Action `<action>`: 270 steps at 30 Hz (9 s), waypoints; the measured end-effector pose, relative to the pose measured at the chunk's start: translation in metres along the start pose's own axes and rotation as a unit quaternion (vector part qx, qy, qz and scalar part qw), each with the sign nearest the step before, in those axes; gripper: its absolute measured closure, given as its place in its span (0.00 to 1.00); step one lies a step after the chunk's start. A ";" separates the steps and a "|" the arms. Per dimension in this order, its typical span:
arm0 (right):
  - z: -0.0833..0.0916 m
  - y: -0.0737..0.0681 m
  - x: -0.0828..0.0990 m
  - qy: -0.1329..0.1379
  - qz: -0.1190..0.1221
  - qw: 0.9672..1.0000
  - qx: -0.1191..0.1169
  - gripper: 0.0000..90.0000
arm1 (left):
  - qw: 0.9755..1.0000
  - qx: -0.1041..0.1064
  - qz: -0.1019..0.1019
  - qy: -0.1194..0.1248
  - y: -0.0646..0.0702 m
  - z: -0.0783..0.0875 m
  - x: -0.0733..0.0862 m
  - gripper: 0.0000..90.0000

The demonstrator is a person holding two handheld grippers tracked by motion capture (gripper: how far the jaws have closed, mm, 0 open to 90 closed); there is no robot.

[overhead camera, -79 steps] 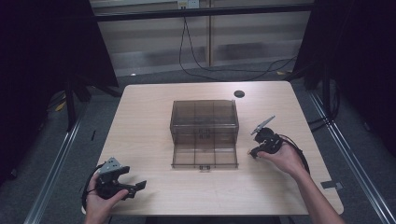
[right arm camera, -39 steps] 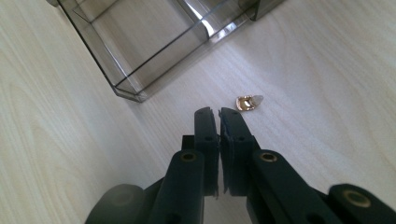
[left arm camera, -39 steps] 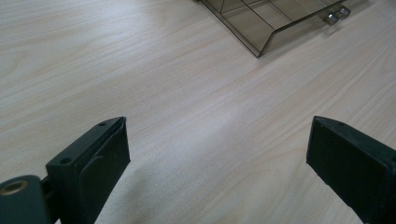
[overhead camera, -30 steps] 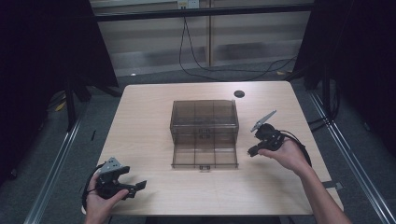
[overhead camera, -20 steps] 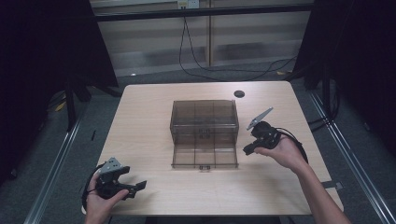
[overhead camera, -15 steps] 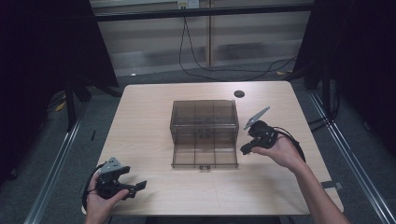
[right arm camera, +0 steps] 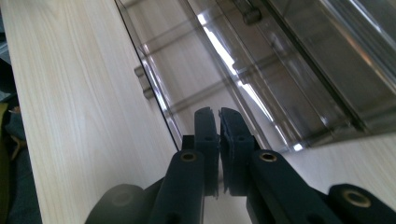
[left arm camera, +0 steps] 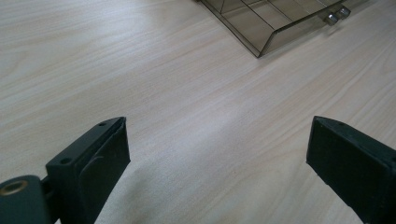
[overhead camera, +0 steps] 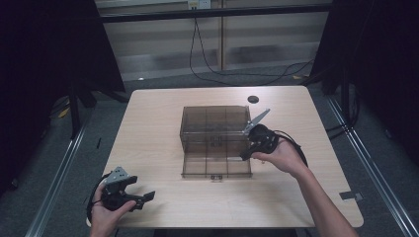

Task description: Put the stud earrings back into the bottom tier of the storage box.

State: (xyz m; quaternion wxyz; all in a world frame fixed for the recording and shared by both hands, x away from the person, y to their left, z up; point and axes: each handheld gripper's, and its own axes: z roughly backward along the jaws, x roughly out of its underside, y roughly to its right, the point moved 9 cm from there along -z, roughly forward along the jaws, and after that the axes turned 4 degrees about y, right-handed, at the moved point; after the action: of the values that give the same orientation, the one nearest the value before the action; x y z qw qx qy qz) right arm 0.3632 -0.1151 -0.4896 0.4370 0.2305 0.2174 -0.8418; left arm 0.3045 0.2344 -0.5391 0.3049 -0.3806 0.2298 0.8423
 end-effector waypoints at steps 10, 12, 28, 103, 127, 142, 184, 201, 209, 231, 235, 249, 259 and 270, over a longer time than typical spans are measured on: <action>-0.025 -0.009 -0.020 -0.006 0.019 1.000 -0.021 0.96 | 1.000 0.002 -0.001 0.000 0.001 0.000 0.000 0.07; -0.029 -0.010 -0.023 -0.008 0.019 1.000 -0.022 0.96 | 1.000 0.002 -0.001 0.000 0.000 0.000 0.000 0.07; -0.072 -0.020 -0.032 -0.055 0.037 0.997 -0.041 0.96 | 1.000 0.002 -0.001 0.001 0.000 0.000 0.000 0.07; 0.003 0.017 0.026 0.013 -0.018 1.000 0.018 0.85 | 1.000 -0.002 -0.002 -0.004 0.000 0.000 0.001 0.07; -0.003 0.062 0.073 -0.033 -0.069 0.995 0.064 0.88 | 1.000 0.002 -0.002 -0.008 0.000 -0.001 0.002 0.07; -0.014 0.065 0.073 -0.041 -0.076 0.994 0.061 0.89 | 1.000 0.000 -0.003 -0.003 0.000 0.000 0.001 0.07; 0.001 0.044 0.057 -0.020 -0.061 0.997 0.034 0.96 | 1.000 -0.003 -0.003 -0.003 -0.001 0.000 0.000 0.07; 0.009 0.019 0.025 0.002 -0.023 1.000 0.015 0.96 | 1.000 -0.002 -0.003 0.003 0.001 0.000 -0.001 0.07; -0.001 0.012 0.008 0.004 -0.009 1.000 0.001 0.96 | 1.000 -0.002 -0.003 0.004 0.001 0.001 -0.001 0.07; -0.050 -0.014 -0.025 -0.013 0.029 0.999 -0.036 0.96 | 1.000 0.000 -0.004 0.004 0.000 0.001 -0.001 0.07; -0.060 -0.019 -0.030 -0.017 0.032 0.998 -0.041 0.96 | 1.000 0.000 -0.004 0.006 0.000 0.001 -0.001 0.07; -0.089 -0.024 -0.035 -0.044 0.038 0.997 -0.047 0.95 | 1.000 -0.001 -0.004 0.005 0.000 0.001 -0.001 0.07; -0.103 -0.023 -0.031 -0.057 0.036 0.997 -0.047 0.95 | 1.000 0.000 -0.004 0.003 0.000 0.001 0.000 0.07; -0.110 -0.020 -0.030 -0.061 0.032 0.996 -0.051 0.95 | 1.000 -0.001 0.001 0.002 -0.002 0.000 -0.001 0.07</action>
State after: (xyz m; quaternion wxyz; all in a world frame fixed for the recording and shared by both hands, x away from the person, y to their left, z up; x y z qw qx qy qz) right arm 0.3834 -0.0230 -0.5568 0.4875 0.1629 0.2257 -0.8276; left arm 0.3059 0.2353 -0.5389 0.3034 -0.3827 0.2300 0.8418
